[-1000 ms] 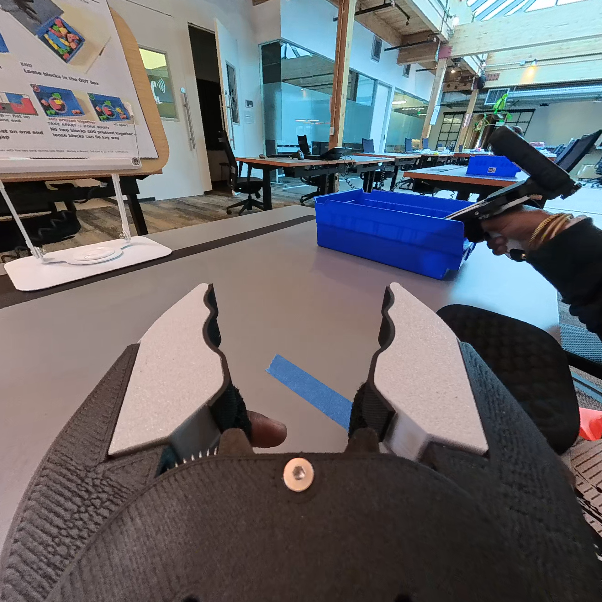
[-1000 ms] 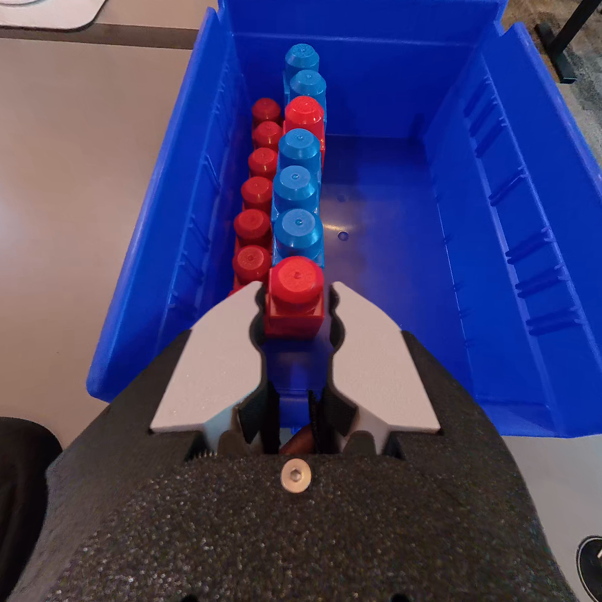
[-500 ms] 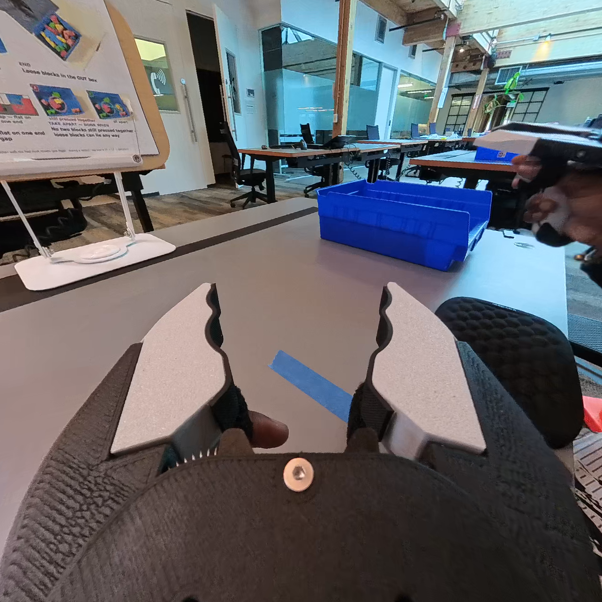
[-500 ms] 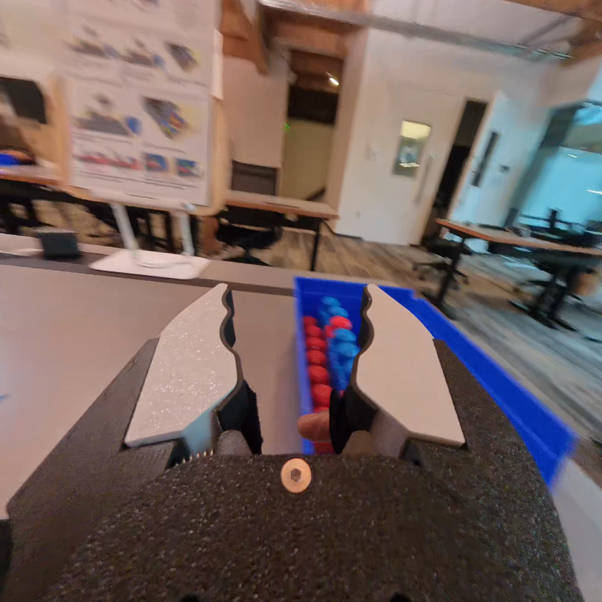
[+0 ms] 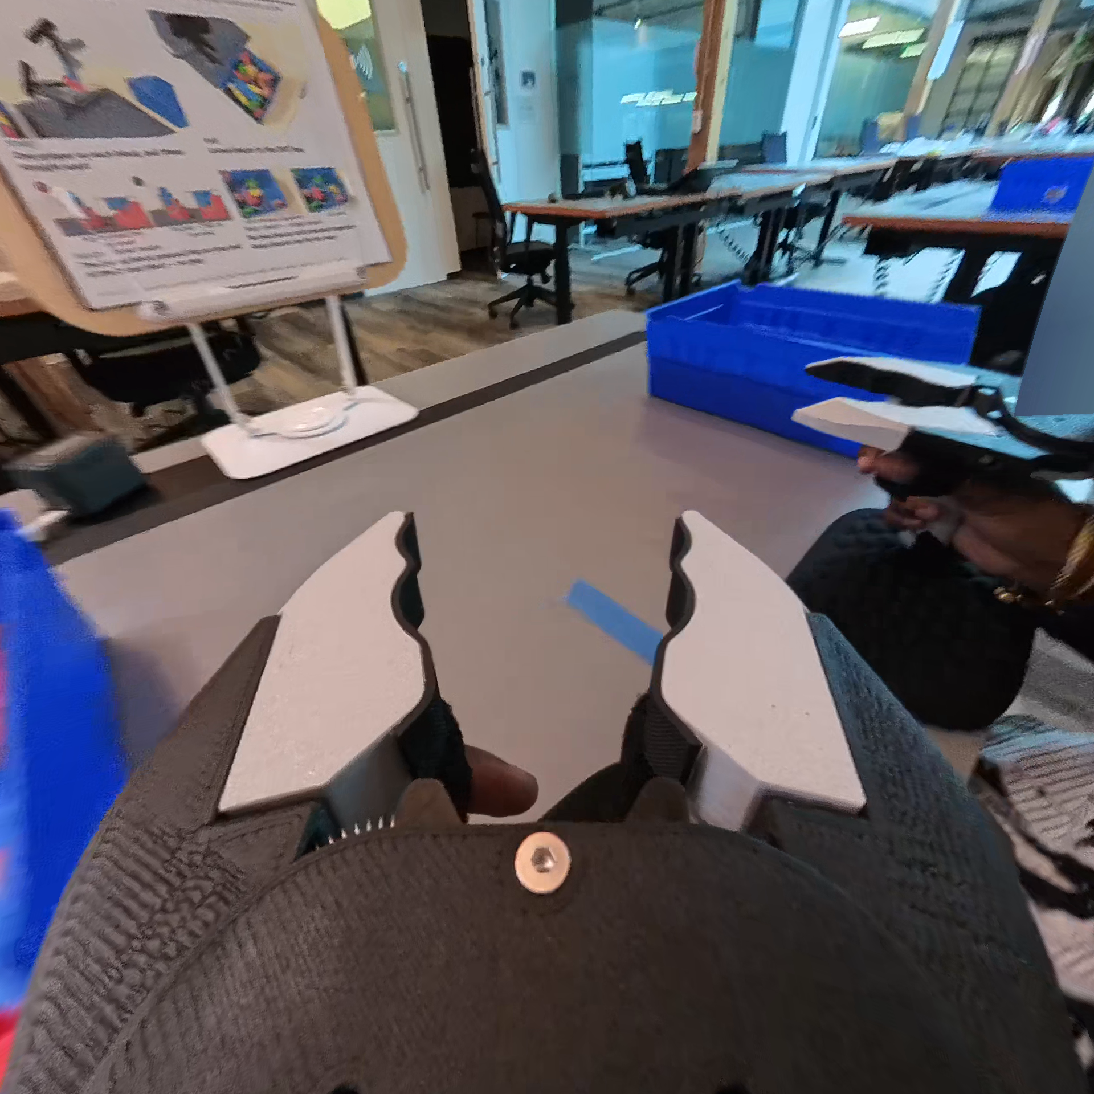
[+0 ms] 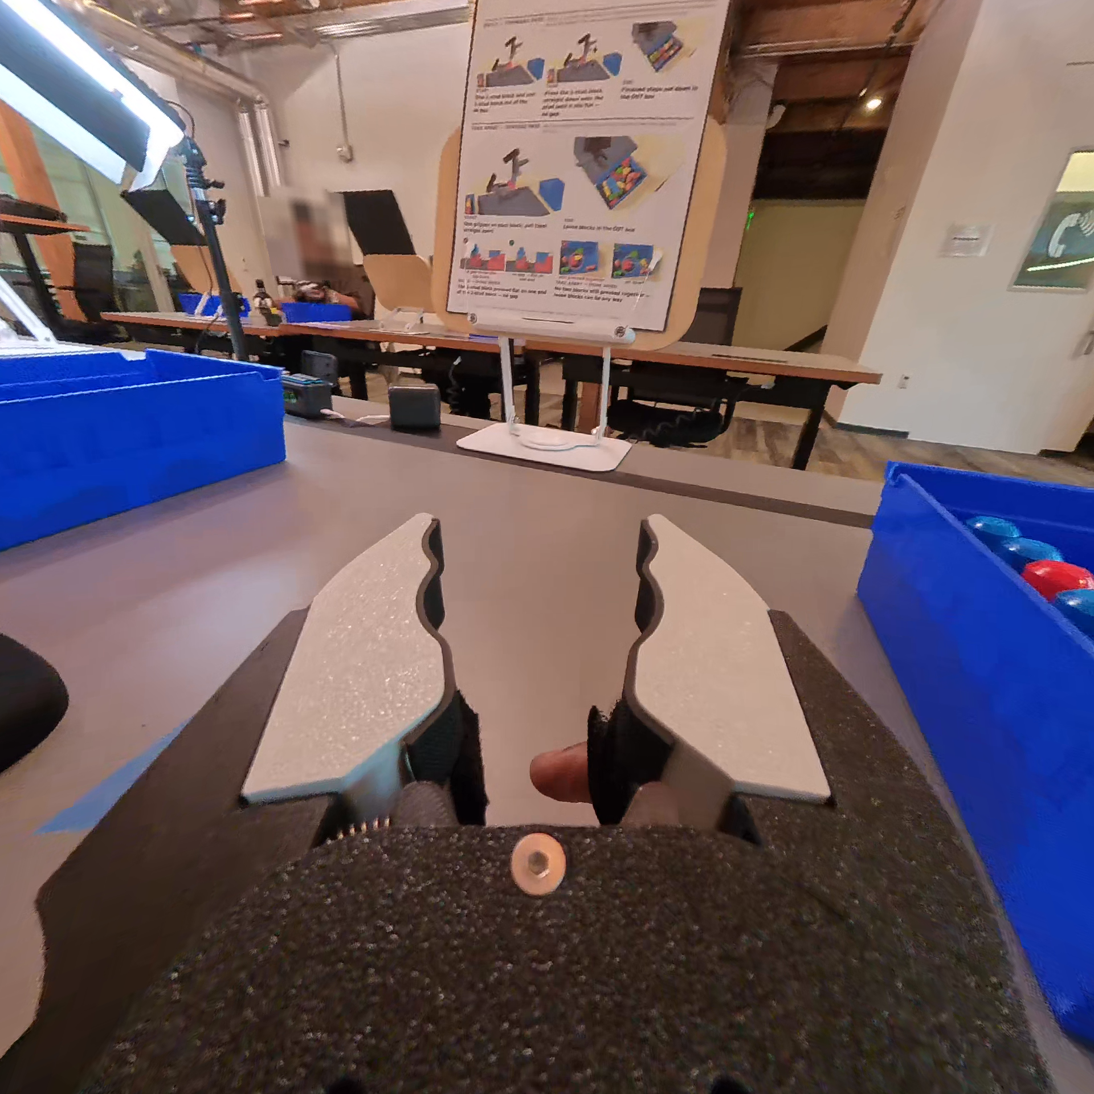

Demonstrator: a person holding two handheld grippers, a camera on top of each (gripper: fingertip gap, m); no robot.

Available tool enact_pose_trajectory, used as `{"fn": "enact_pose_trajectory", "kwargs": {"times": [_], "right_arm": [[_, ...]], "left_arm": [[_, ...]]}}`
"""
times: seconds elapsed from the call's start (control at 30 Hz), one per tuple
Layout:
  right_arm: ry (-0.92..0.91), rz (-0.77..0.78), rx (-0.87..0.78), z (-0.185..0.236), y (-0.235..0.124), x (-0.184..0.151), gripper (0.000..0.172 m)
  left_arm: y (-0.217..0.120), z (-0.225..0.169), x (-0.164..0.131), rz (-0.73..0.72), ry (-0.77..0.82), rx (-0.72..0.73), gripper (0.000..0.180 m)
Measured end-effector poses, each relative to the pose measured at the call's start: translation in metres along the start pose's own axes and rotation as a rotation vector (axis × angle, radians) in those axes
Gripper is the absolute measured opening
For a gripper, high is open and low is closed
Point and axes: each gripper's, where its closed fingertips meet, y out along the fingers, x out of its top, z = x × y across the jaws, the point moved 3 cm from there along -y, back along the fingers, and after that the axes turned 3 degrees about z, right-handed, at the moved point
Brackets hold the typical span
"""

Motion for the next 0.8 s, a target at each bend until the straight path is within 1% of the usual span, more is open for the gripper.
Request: {"fn": "enact_pose_trajectory", "kwargs": {"times": [0.1, 0.17, 0.2, 0.27, 0.33, 0.37, 0.43, 0.5, 0.57, 0.63, 0.7, 0.8], "right_arm": [[-0.001, -0.002, 0.008, 0.001, 0.000, 0.000, 0.063], [-0.001, 0.000, 0.015, 0.002, 0.000, -0.001, 0.062], [0.002, 0.001, 0.018, 0.002, 0.000, -0.001, 0.062], [0.009, -0.001, 0.021, 0.001, 0.000, -0.001, 0.061], [0.016, 0.000, 0.021, 0.001, 0.001, -0.002, 0.061], [0.019, 0.003, 0.023, 0.000, 0.001, -0.002, 0.060], [0.027, 0.010, 0.028, 0.000, 0.002, -0.003, 0.059], [0.035, 0.010, 0.026, -0.001, 0.002, -0.003, 0.059], [0.042, 0.011, 0.026, -0.002, 0.002, -0.003, 0.058], [0.046, 0.013, 0.027, -0.002, 0.003, -0.003, 0.057], [0.048, 0.017, 0.029, -0.002, 0.004, -0.004, 0.057], [0.045, 0.021, 0.030, -0.002, 0.004, -0.004, 0.056]], "left_arm": [[-0.030, 0.052, 0.018, 0.090, 0.057, 0.085, 0.073], [-0.041, 0.097, 0.025, 0.169, 0.048, 0.124, 0.070], [-0.042, 0.122, 0.023, 0.231, 0.019, 0.136, 0.070], [-0.036, 0.170, 0.008, 0.367, -0.065, 0.156, 0.071], [-0.022, 0.215, -0.011, 0.439, -0.162, 0.185, 0.075], [-0.013, 0.236, -0.023, 0.462, -0.212, 0.216, 0.075], [-0.001, 0.268, -0.052, 0.574, -0.257, 0.264, 0.075], [0.011, 0.286, -0.077, 0.663, -0.295, 0.283, 0.075], [0.021, 0.291, -0.099, 0.743, -0.333, 0.262, 0.075], [0.029, 0.297, -0.112, 0.793, -0.312, 0.275, 0.075], [0.037, 0.295, -0.119, 0.797, -0.338, 0.243, 0.075], [0.047, 0.295, -0.124, 0.757, -0.392, 0.209, 0.073]]}}
